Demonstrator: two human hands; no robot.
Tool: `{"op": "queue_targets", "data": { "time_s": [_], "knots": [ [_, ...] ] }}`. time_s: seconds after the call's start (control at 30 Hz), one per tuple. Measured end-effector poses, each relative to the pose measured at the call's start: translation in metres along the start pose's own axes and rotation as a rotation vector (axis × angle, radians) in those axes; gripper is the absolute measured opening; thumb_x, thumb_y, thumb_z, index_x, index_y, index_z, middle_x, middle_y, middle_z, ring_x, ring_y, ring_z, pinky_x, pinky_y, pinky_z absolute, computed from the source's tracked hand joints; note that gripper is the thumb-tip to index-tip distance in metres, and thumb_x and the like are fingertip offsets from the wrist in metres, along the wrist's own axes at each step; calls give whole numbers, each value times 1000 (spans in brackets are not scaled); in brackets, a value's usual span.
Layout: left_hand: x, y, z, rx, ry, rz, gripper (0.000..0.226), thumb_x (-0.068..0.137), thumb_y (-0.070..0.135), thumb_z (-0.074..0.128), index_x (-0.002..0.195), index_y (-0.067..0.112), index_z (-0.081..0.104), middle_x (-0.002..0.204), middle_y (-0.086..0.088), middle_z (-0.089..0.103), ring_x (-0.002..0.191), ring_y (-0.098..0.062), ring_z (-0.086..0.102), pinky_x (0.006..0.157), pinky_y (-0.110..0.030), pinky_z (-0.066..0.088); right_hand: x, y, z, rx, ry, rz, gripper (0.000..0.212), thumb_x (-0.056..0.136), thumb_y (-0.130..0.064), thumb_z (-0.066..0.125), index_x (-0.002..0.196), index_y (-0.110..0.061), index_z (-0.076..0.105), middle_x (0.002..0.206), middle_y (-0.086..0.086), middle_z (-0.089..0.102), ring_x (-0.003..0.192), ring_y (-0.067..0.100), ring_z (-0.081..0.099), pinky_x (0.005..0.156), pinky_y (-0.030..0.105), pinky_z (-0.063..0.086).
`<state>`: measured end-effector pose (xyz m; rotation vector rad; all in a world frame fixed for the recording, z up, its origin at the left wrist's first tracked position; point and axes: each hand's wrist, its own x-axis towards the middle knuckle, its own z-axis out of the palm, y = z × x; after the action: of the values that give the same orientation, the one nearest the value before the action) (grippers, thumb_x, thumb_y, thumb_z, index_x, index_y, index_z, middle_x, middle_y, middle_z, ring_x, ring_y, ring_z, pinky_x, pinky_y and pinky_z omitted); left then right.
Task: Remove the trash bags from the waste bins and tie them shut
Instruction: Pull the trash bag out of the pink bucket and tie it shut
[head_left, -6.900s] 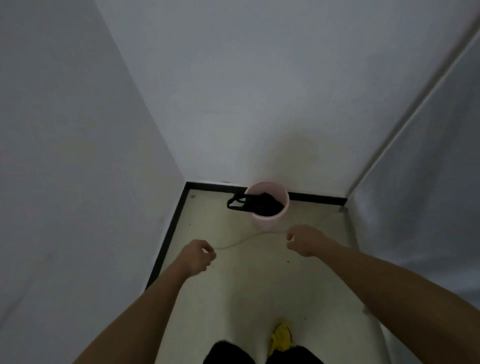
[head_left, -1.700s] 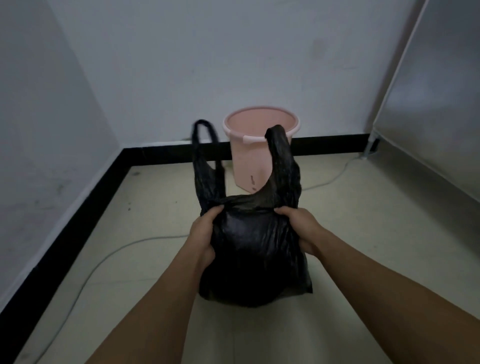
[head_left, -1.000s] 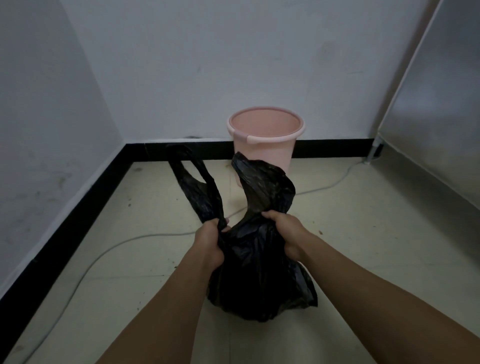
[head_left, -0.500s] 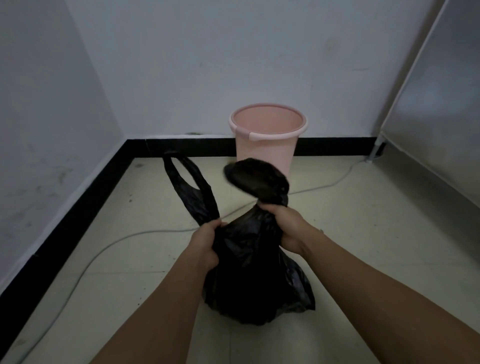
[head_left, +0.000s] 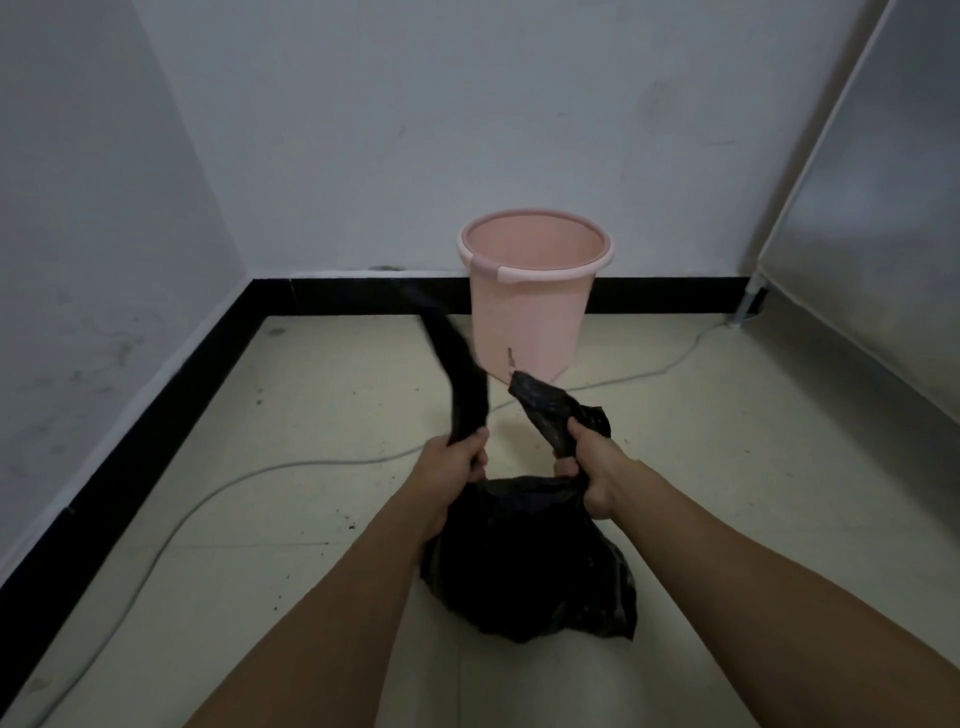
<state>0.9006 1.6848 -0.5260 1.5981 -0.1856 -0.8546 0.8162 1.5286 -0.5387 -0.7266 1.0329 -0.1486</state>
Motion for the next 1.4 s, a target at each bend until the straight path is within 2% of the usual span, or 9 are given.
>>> {"op": "queue_targets", "data": {
  "time_s": [0.23,0.4,0.53,0.67,0.8,0.9,1.1,1.27,1.4],
  "knots": [
    [-7,-7,16,1006,157,228,32,91,32,47,100,4,58,105,-16,64,99,-35,61,80,-36,47,-15,19,8,-633,-68,-182,13,97,-17,49,94,-8,58,55,7,48,31,9,39,36,18,32],
    [-9,-13,10,1301,233,304,27,93,28,46,105,6,56,111,-14,63,103,-33,61,77,-33,43,-31,8,3,-596,-296,-25,12,82,8,54,79,-3,59,53,8,55,44,15,51,55,29,48],
    [-6,-22,11,1373,233,385,24,92,27,45,104,10,59,106,-11,66,96,-32,63,71,-31,40,-37,-2,3,-515,-423,74,28,85,-36,72,95,-9,72,91,10,70,73,19,65,73,31,56],
    [-9,-28,24,1387,175,614,24,90,31,48,101,15,60,98,-8,68,91,-31,64,72,-33,46,-19,4,10,-433,-53,-148,58,79,-53,71,111,-4,68,90,8,71,67,22,63,56,26,50],
    [-7,-33,26,1217,18,439,28,88,37,54,92,11,63,89,-10,67,83,-29,64,67,-33,46,-20,-5,5,-93,-79,-100,37,96,-35,56,115,-5,64,89,12,69,70,28,66,43,27,52],
    [1,-29,15,675,-88,131,28,81,32,68,86,5,74,72,-11,68,68,-24,64,67,-31,50,-28,-11,2,-73,-303,9,36,99,-40,49,113,-13,67,89,8,73,69,24,71,49,31,56],
    [3,-13,-17,-230,-99,-268,25,90,3,49,67,10,56,58,-5,56,52,-20,56,54,-26,50,-36,-20,-1,-559,-349,-46,19,90,-30,65,93,-11,69,78,3,72,61,15,61,57,25,55],
    [-6,2,-24,-326,-177,-341,30,88,11,51,58,13,50,55,0,48,42,-16,55,51,-26,50,-37,-15,4,-759,-357,-185,7,89,-12,66,84,-8,68,63,5,63,48,10,52,59,26,47],
    [-12,10,-25,-306,-336,-262,23,76,41,62,71,18,64,61,2,48,54,-17,52,59,-28,43,-21,-13,4,-755,-42,-516,8,83,-13,75,85,-8,69,65,5,63,44,8,55,49,21,46]
  ]
}}
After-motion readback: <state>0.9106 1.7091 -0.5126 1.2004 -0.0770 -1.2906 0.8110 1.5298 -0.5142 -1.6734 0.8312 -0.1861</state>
